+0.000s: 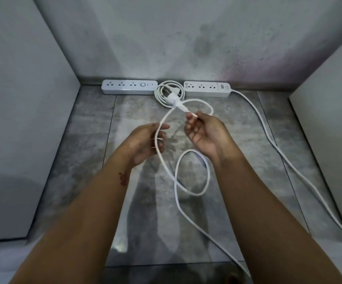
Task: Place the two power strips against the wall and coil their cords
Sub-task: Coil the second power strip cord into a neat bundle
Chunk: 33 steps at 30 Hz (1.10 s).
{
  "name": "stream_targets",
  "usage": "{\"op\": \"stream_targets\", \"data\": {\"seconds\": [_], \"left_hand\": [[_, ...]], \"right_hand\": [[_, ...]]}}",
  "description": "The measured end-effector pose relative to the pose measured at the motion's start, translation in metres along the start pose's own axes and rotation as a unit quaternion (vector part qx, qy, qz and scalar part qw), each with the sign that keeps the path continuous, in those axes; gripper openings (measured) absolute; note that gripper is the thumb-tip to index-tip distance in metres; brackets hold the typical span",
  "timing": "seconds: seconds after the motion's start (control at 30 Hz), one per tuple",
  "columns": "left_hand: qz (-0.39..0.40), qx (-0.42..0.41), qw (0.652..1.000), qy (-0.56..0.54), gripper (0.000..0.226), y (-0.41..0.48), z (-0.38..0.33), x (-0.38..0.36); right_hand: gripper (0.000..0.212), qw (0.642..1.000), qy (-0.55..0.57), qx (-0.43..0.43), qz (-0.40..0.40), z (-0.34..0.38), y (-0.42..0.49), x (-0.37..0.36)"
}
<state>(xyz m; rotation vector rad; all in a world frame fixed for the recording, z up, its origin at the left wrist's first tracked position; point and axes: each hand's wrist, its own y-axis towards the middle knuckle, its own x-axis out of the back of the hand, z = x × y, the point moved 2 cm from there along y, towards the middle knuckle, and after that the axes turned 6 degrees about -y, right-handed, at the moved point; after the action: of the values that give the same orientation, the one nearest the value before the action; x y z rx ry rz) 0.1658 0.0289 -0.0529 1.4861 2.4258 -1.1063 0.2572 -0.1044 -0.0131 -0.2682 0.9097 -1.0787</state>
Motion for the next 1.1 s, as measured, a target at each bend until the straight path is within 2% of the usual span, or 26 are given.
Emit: {"op": "stream_targets", "data": {"seconds": [0.1, 0.2, 0.33, 0.4, 0.43, 0.5, 0.57, 0.6, 0.67, 0.73, 0.77, 0.83, 0.9, 1.0, 1.1], "left_hand": [[-0.001, -0.006, 1.0, -0.017, 0.026, 0.003, 0.008, -0.013], [-0.045, -0.028, 0.997, -0.055, 0.025, 0.009, 0.008, -0.017], [-0.091, -0.065, 0.987, -0.115, 0.026, 0.015, 0.002, -0.011], [-0.106, -0.079, 0.982, -0.135, 0.026, 0.015, -0.004, -0.001], [-0.104, -0.083, 0.981, -0.143, 0.027, 0.014, -0.007, 0.004], [-0.097, -0.088, 0.987, -0.096, 0.026, 0.009, -0.014, 0.011], [-0.085, -0.101, 0.99, 0.052, 0.026, 0.004, -0.019, 0.013], [-0.068, -0.103, 0.984, 0.129, 0.026, 0.002, -0.021, 0.01], [-0.021, -0.087, 0.968, 0.235, 0.022, 0.0, -0.02, -0.003], [0.018, -0.06, 0.961, 0.268, 0.016, -0.002, -0.019, -0.017], [0.037, -0.049, 0.961, 0.27, 0.018, -0.003, -0.019, -0.023], [0.075, -0.034, 0.959, 0.273, 0.024, -0.004, -0.021, -0.029], [0.111, -0.021, 0.954, 0.279, 0.021, -0.006, -0.024, -0.032], [0.143, 0.004, 0.968, 0.204, 0.03, -0.007, -0.023, -0.036], [0.137, 0.032, 0.985, 0.102, 0.021, -0.007, -0.02, -0.032]], "right_hand": [[0.028, 0.991, -0.128, -0.007, -0.032, -0.017, 0.004, -0.008], [0.026, 0.96, -0.275, -0.009, -0.058, -0.036, 0.01, -0.009], [0.022, 0.911, -0.405, -0.007, -0.076, -0.042, 0.005, -0.011], [0.044, 0.875, -0.46, 0.056, -0.138, -0.033, 0.009, -0.006], [0.055, 0.846, -0.499, 0.092, -0.166, -0.026, 0.011, -0.004], [0.064, 0.783, -0.571, 0.159, -0.186, -0.014, 0.009, -0.005], [0.069, 0.736, -0.621, 0.213, -0.166, -0.002, 0.009, -0.01], [0.07, 0.725, -0.637, 0.22, -0.141, 0.003, 0.009, -0.014], [0.064, 0.729, -0.65, 0.201, -0.073, 0.008, 0.011, -0.019], [0.054, 0.74, -0.648, 0.178, -0.03, 0.008, 0.012, -0.017], [0.051, 0.76, -0.627, 0.169, -0.025, 0.009, 0.014, -0.014], [0.046, 0.822, -0.554, 0.128, -0.012, 0.009, 0.011, -0.008], [0.038, 0.852, -0.513, 0.102, 0.008, 0.008, 0.009, -0.002], [0.026, 0.89, -0.444, 0.101, 0.038, 0.003, 0.013, 0.005], [0.024, 0.927, -0.352, 0.126, -0.021, 0.001, 0.017, 0.01]]}}
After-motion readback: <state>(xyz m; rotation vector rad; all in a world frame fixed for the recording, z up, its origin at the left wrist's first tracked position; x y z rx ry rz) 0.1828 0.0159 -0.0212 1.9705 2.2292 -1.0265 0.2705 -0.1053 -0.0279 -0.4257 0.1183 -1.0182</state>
